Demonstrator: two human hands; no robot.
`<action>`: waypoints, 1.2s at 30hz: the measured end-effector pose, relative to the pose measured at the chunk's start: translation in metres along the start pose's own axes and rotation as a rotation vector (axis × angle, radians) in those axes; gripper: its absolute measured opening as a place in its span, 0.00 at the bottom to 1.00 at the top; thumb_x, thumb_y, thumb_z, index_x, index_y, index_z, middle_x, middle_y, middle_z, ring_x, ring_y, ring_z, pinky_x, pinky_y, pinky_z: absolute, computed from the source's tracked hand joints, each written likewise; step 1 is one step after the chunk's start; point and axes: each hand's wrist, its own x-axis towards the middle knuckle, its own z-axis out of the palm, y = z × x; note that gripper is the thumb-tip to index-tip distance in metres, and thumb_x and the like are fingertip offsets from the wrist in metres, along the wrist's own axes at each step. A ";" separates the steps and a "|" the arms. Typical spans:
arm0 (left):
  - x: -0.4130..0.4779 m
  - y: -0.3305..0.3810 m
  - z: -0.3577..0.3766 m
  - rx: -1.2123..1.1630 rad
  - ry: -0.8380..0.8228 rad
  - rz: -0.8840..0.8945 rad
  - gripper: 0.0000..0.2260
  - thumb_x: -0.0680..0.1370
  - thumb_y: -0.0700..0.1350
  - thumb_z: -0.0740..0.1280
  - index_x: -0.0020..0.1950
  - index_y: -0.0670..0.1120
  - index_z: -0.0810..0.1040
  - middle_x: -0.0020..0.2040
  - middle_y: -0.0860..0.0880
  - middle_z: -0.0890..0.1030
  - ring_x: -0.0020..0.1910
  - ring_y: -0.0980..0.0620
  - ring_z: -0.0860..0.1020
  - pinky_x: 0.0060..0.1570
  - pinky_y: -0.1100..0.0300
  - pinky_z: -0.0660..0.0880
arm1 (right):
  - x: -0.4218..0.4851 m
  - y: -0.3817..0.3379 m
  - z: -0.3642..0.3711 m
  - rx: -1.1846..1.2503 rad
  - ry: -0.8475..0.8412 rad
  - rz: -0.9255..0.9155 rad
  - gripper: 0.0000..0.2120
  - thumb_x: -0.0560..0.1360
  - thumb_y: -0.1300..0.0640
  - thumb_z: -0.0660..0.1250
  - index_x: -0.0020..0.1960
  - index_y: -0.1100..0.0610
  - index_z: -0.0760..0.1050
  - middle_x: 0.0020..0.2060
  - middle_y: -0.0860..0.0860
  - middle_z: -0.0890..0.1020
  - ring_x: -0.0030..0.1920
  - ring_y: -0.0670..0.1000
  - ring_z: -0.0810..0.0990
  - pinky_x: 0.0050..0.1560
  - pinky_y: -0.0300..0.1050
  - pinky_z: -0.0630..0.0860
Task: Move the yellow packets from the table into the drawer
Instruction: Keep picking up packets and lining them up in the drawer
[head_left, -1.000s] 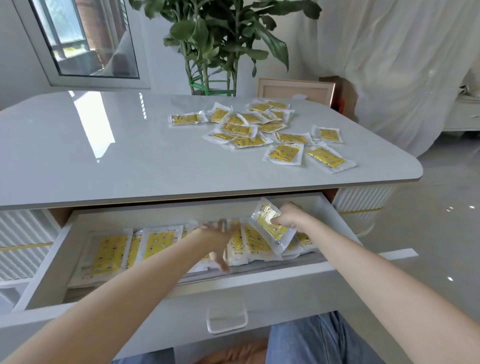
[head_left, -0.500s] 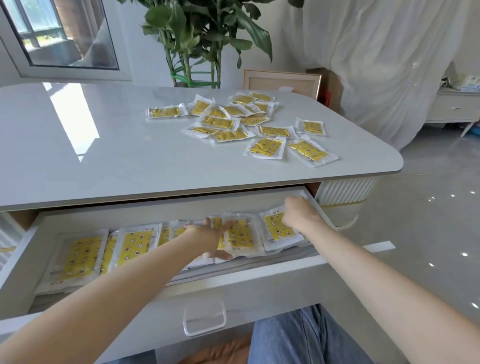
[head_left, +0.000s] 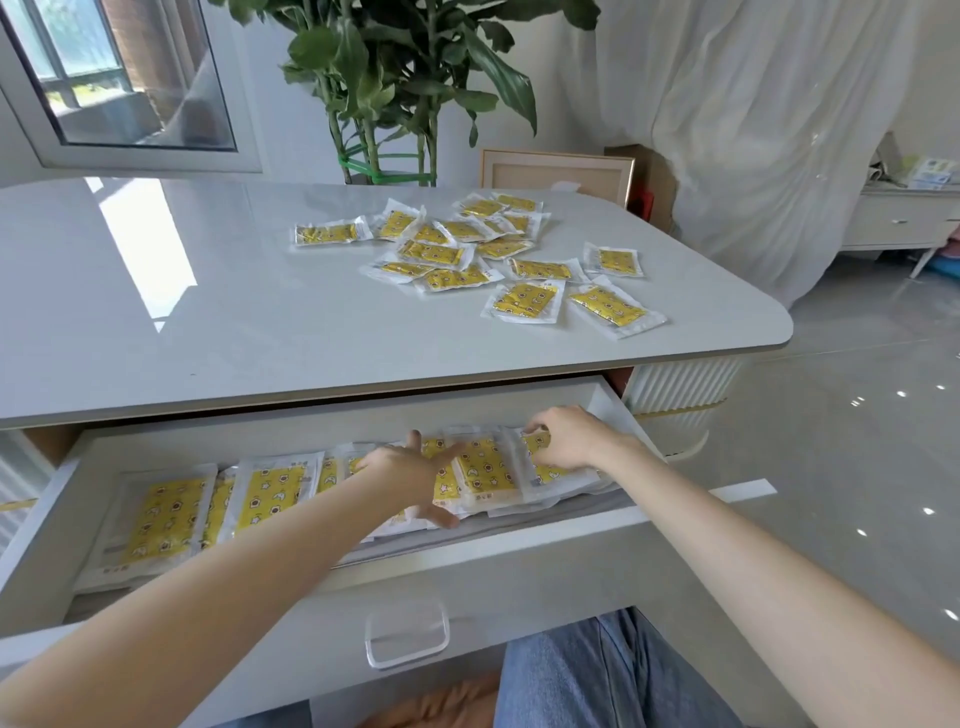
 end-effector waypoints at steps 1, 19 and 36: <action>-0.004 -0.003 -0.001 -0.001 0.014 0.011 0.45 0.70 0.72 0.59 0.75 0.61 0.33 0.76 0.38 0.49 0.61 0.36 0.75 0.56 0.46 0.77 | -0.005 -0.002 -0.004 0.043 0.044 -0.026 0.22 0.75 0.57 0.65 0.69 0.50 0.71 0.65 0.51 0.76 0.60 0.52 0.77 0.58 0.51 0.77; -0.031 -0.061 -0.096 -0.449 0.844 0.016 0.16 0.80 0.50 0.60 0.67 0.54 0.71 0.58 0.54 0.80 0.54 0.48 0.78 0.49 0.56 0.74 | -0.005 -0.011 -0.068 0.340 0.634 -0.077 0.15 0.78 0.56 0.62 0.65 0.51 0.73 0.64 0.48 0.75 0.65 0.51 0.71 0.58 0.48 0.73; 0.101 -0.098 -0.122 -0.521 0.699 -0.111 0.25 0.79 0.64 0.48 0.76 0.65 0.47 0.79 0.51 0.42 0.77 0.41 0.43 0.71 0.38 0.47 | 0.086 -0.022 -0.068 0.108 0.702 -0.088 0.13 0.79 0.45 0.58 0.53 0.53 0.74 0.51 0.48 0.73 0.56 0.50 0.70 0.43 0.42 0.68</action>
